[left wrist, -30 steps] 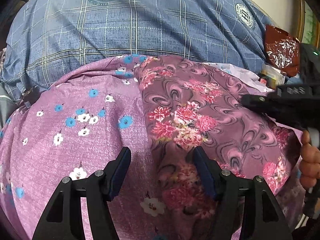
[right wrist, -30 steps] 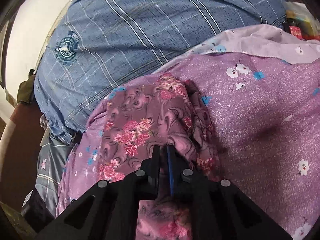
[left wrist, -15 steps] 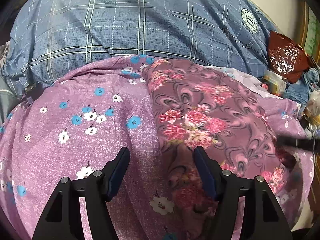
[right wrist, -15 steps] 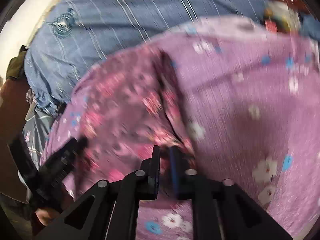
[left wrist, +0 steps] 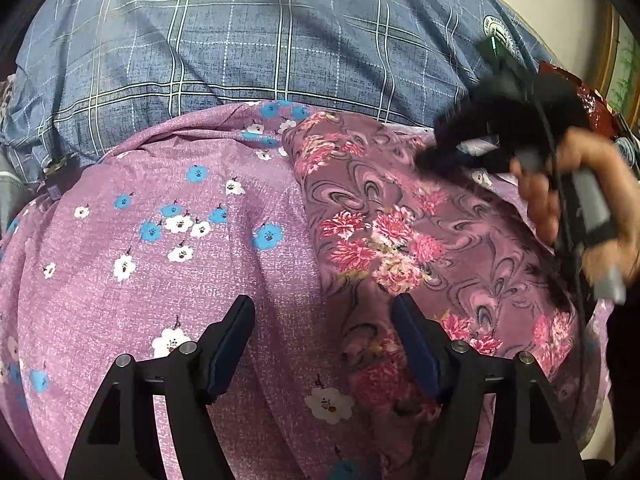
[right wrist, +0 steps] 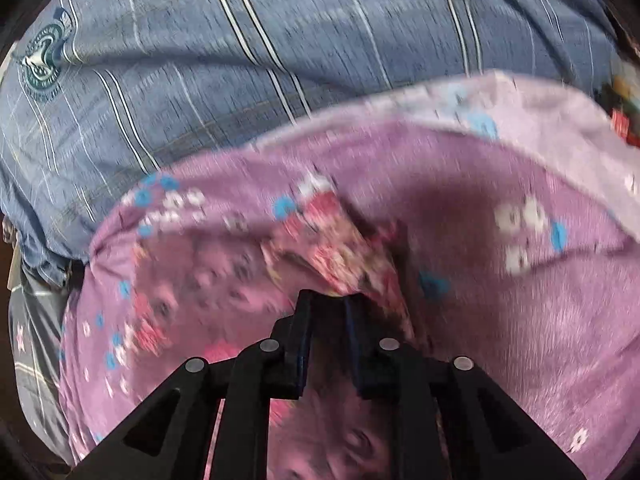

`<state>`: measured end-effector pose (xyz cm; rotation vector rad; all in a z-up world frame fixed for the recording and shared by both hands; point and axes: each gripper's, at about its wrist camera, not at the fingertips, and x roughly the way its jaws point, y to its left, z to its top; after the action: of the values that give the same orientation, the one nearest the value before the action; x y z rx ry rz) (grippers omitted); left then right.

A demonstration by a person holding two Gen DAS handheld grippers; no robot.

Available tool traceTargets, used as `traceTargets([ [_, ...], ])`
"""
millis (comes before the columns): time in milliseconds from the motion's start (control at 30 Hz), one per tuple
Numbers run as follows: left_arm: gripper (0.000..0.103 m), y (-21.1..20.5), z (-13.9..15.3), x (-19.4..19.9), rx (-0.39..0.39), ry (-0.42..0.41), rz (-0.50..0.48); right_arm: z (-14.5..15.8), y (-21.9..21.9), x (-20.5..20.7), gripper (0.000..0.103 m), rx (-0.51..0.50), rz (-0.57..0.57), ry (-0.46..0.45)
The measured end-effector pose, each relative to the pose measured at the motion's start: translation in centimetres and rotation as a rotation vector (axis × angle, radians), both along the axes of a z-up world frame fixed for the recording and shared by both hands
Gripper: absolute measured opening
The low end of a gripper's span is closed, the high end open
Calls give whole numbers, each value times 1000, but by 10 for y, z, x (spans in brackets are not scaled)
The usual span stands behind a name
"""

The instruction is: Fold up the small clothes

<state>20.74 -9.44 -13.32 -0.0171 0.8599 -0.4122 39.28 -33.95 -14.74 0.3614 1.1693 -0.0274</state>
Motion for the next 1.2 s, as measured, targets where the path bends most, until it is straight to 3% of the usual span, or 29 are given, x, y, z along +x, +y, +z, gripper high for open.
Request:
traceTargets([
  [167, 73, 3, -1, -1, 4, -15, -15, 29, 42, 6, 21, 74, 143, -110],
  [233, 73, 5, -2, -2, -2, -14, -12, 21, 60, 16, 19, 126, 196, -92],
  [367, 75, 6, -4, -1, 7, -19, -9, -32, 81, 51, 14, 90, 215, 29],
  [500, 76, 7, -4, 2, -5, 7, -3, -16, 66, 48, 18, 166, 160, -15],
  [667, 76, 13, 8, -1, -34, -27, 31, 42, 27, -6, 28, 160, 146, -144],
  [767, 76, 14, 13, -6, -64, -43, 29, 62, 5, -46, 33, 129, 117, -160],
  [833, 76, 10, 12, -10, -39, -39, 0, 68, -8, -74, 33, 124, 117, -163],
  [933, 76, -6, 1, -14, 40, -6, -54, 55, -18, -119, 33, 89, 83, -130],
  [967, 77, -12, -5, -15, 80, 9, -71, 40, -24, -135, 33, 80, 56, -93],
  [1067, 76, -15, -4, -18, 93, -16, -72, -7, -36, -164, 32, 95, 0, -7],
  [1100, 76, -15, -1, -19, 95, -24, -69, -8, -39, -174, 32, 112, -17, -54],
  [1200, 76, -12, 7, -23, 87, -54, -43, 14, -30, -179, 35, 46, -1, -70],
])
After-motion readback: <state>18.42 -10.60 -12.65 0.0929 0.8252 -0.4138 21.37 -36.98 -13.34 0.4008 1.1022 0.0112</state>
